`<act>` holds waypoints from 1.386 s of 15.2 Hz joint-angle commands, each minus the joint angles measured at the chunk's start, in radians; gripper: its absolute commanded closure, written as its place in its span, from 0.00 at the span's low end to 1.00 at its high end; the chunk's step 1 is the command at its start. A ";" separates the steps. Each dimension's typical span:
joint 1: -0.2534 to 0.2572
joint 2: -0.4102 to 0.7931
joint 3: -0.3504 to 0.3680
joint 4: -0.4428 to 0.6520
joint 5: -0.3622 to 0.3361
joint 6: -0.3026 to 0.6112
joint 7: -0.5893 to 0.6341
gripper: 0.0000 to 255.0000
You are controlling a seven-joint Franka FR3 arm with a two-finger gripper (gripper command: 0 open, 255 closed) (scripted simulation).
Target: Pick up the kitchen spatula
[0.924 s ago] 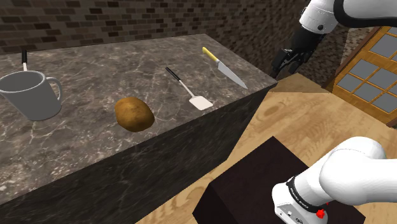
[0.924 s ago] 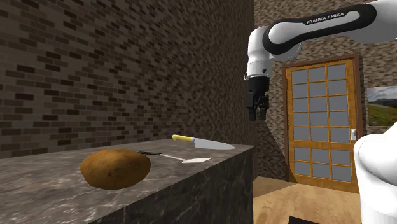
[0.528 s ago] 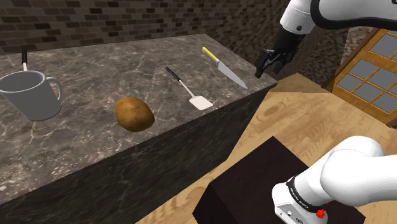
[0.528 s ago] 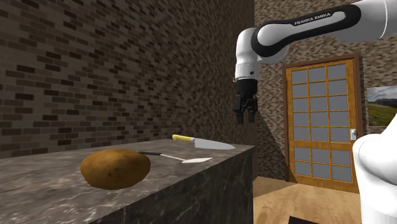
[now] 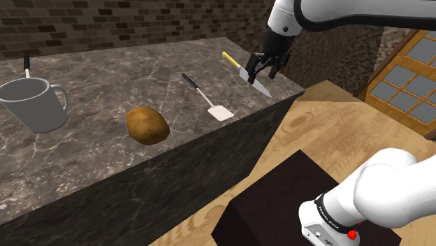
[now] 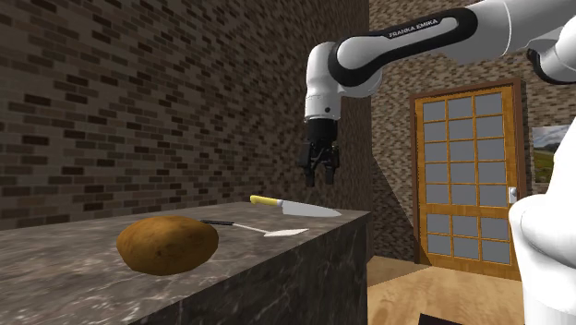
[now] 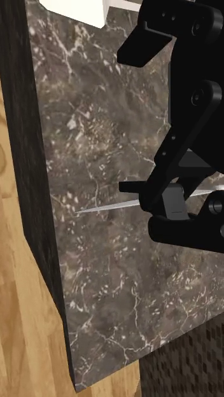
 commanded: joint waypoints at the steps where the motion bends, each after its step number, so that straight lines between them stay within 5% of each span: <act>1: 0.013 0.056 0.025 0.030 0.007 0.026 0.024 0.00; 14: 0.089 0.468 0.146 0.394 -0.033 0.074 0.165 0.00; 21: 0.090 0.480 0.145 0.314 -0.037 0.165 0.170 0.00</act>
